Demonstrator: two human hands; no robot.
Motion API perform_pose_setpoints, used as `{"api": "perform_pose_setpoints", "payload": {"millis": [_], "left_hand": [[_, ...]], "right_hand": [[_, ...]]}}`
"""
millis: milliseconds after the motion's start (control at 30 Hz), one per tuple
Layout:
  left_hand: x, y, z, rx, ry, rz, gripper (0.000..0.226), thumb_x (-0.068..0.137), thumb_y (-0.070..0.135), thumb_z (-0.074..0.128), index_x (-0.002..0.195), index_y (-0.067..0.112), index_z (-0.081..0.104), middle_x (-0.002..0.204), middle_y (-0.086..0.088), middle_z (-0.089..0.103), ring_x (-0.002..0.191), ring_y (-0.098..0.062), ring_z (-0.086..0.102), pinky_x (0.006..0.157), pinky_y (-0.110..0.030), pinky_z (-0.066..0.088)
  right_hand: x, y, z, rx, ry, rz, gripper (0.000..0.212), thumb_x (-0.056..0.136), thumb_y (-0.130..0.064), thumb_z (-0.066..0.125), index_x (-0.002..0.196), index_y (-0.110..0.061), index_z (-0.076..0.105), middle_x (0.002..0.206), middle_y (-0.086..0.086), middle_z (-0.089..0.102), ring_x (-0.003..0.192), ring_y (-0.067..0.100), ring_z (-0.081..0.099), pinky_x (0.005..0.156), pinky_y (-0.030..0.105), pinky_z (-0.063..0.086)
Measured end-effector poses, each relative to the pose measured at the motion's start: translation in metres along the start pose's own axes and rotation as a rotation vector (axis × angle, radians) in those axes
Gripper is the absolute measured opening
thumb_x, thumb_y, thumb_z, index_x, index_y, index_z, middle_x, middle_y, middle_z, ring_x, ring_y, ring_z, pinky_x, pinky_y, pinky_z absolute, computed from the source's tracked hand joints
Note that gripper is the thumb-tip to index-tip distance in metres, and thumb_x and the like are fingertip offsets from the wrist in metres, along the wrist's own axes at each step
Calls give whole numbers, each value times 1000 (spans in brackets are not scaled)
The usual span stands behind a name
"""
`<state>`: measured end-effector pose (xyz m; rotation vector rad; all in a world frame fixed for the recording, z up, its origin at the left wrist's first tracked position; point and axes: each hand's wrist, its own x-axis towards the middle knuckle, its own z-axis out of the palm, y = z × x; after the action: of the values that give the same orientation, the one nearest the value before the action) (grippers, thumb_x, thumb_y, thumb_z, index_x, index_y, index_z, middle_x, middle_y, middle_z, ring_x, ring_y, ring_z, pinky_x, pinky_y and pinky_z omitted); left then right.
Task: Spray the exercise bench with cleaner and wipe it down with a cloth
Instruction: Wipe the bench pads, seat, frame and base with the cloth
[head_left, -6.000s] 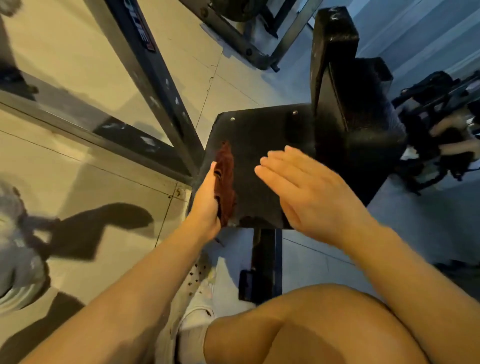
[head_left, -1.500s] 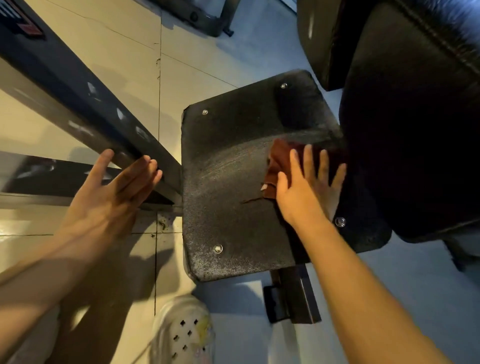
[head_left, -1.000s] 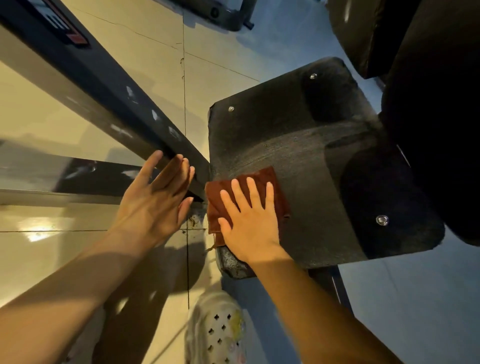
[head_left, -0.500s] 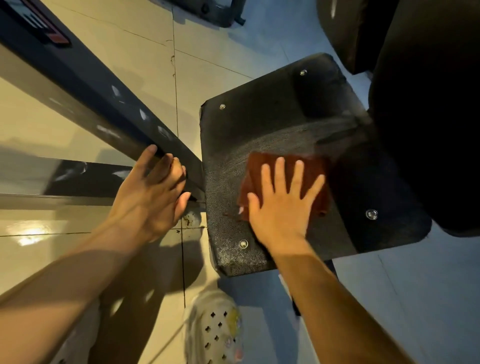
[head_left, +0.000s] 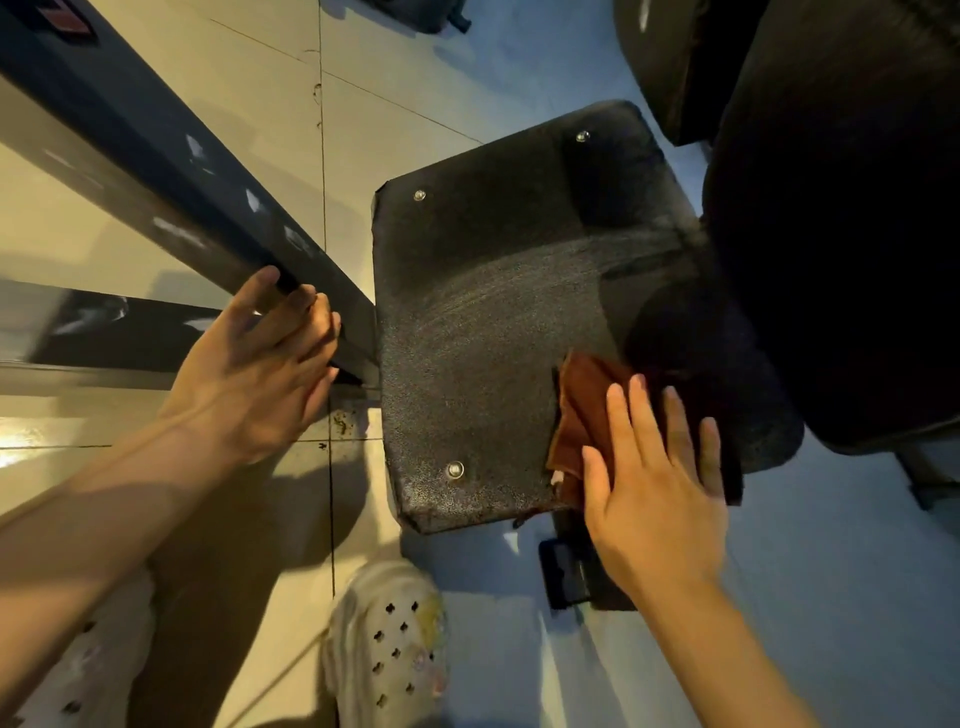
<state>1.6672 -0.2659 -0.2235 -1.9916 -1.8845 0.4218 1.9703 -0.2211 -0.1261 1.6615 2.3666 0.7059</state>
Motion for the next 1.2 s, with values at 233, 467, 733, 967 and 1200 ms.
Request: {"api": "perform_pose_setpoints", "payload": {"millis": [233, 467, 733, 967, 1200], "left_hand": [[0, 7, -6, -43, -39, -40, 86, 81, 22, -29, 153, 9, 16, 157, -13, 19, 148, -36, 4, 117, -54, -10], [1, 5, -6, 125, -186, -24, 64, 94, 36, -4, 152, 10, -6, 159, -14, -3, 148, -35, -12, 117, -57, -11], [6, 7, -10, 1, -197, -16, 83, 71, 15, -32, 149, 3, -7, 158, -16, -1, 148, -35, -8, 115, -54, -13], [3, 1, -11, 71, -156, -8, 61, 101, 39, 11, 153, 10, 2, 159, -13, 4, 148, -34, -6, 105, -56, -21], [2, 0, -15, 51, -178, -29, 64, 101, 45, 18, 154, 11, 5, 160, -13, 3, 148, -34, -5, 105, -56, -22]], "right_hand": [[-26, -88, 28, 89, -37, -316, 57, 86, -43, 58, 136, -14, 56, 143, 10, 52, 132, 31, 49, 115, 49, 27], [-37, -95, 35, 80, -151, -495, 76, 72, -47, 78, 137, -18, 53, 145, 5, 50, 134, 26, 47, 116, 47, 27], [-21, -45, 21, 69, -115, -371, 61, 92, -46, 31, 143, -17, 48, 149, 9, 45, 137, 34, 42, 117, 52, 22], [112, -123, 28, -133, -232, -509, 60, 102, -54, 10, 155, -30, -4, 164, -1, -11, 147, 37, -17, 110, 64, -17], [117, -150, 30, -120, -207, -518, 62, 103, -49, 20, 156, -21, 4, 164, 8, -3, 148, 41, -10, 114, 64, -10]]}}
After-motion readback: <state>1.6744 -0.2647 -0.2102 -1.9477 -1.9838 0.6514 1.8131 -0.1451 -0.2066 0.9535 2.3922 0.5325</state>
